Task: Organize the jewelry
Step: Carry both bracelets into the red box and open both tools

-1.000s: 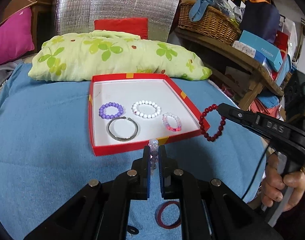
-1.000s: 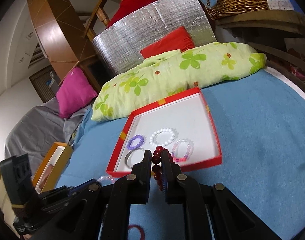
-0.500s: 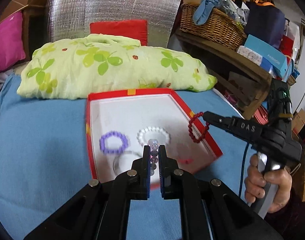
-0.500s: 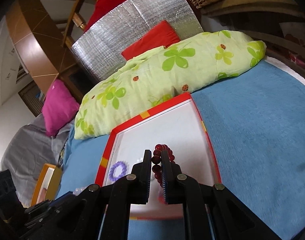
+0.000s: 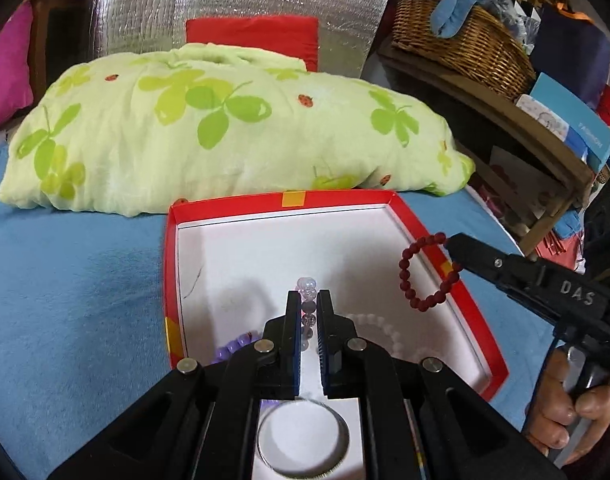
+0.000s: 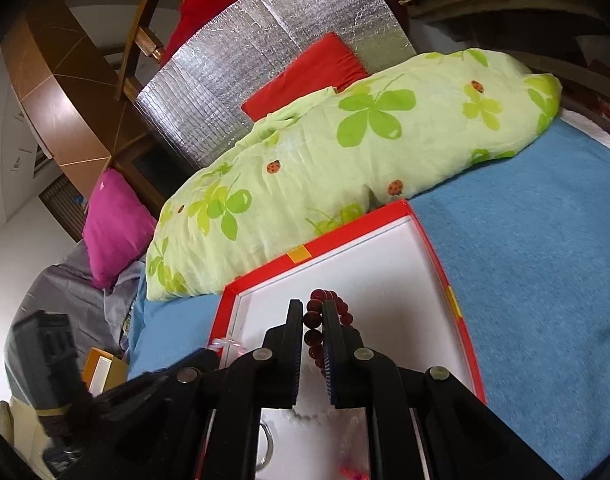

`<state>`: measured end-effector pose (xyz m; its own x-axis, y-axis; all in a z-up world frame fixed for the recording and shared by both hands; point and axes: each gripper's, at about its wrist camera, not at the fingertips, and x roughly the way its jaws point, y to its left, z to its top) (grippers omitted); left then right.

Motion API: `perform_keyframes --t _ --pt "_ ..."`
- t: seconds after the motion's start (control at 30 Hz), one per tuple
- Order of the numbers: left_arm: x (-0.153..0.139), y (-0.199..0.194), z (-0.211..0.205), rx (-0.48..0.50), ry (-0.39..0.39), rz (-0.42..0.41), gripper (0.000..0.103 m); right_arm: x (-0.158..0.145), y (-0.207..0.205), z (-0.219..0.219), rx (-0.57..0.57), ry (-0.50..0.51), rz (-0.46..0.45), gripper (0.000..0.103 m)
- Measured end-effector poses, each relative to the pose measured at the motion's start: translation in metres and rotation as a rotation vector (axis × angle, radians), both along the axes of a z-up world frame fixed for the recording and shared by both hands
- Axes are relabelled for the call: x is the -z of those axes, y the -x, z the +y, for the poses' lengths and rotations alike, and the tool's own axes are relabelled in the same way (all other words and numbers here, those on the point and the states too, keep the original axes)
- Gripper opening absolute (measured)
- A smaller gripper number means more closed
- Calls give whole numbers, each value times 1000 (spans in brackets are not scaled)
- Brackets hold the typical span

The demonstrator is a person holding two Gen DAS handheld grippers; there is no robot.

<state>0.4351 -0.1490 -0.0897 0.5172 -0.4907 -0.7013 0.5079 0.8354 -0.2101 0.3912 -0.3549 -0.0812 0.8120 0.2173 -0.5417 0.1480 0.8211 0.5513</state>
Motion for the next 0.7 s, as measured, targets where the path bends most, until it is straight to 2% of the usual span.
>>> perform_keyframes --t 0.23,0.57,0.7 --pt "2 -20 -12 11 -24 -1 8 2 -24 1 -11 -34 8 11" --pt "17 -41 -9 -22 -21 60 8 16 -49 5 -33 -101 32 11" --pt "24 -44 -14 -24 -52 70 8 26 -55 -1 -11 -111 63 11"
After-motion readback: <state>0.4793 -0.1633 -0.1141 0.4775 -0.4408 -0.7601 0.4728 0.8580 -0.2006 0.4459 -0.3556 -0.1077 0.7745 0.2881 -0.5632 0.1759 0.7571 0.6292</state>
